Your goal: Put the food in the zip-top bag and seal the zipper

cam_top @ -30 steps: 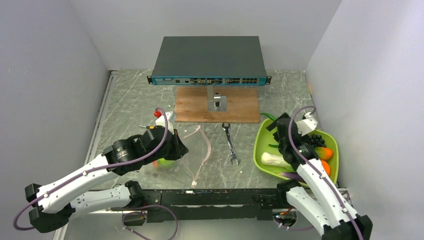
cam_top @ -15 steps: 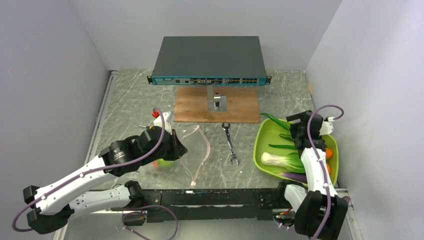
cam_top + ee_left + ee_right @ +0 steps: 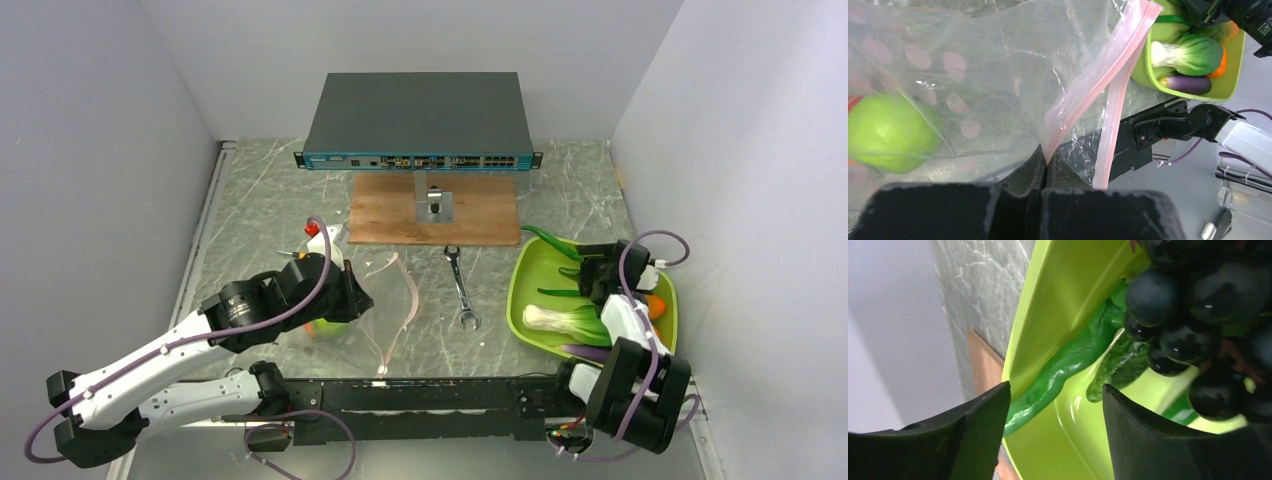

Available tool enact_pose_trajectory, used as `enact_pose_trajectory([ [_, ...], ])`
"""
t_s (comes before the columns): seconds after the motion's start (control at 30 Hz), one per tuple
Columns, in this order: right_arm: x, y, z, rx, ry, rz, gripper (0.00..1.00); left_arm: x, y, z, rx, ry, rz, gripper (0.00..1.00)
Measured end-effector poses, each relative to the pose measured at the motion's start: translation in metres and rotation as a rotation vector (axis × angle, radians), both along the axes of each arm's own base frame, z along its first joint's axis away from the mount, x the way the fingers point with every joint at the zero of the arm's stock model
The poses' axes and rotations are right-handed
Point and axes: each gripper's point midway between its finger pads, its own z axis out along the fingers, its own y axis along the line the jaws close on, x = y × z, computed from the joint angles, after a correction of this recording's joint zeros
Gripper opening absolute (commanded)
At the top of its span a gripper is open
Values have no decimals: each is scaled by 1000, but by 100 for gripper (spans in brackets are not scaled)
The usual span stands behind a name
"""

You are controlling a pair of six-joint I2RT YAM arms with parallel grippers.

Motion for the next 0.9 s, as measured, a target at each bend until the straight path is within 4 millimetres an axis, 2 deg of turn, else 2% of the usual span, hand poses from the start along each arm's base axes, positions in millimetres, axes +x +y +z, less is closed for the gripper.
enact_pose_trajectory([
  [0.07, 5, 2, -4, 26, -11, 7, 54, 0, 0, 0, 2, 1, 0, 0],
  [0.27, 11, 6, -18, 76, -23, 0, 51, 0, 1, -1, 7, 2, 2, 0],
  [0.53, 15, 4, -23, 78, -40, -6, 38, -1, 4, 0, 3, -2, 1, 0],
  [0.77, 18, 9, -24, 118, -50, 0, 9, -4, 7, 4, -6, -10, 1, 0],
  [0.9, 17, 15, -16, 136, -70, 23, 1, -4, 8, 4, -7, -11, 1, 0],
])
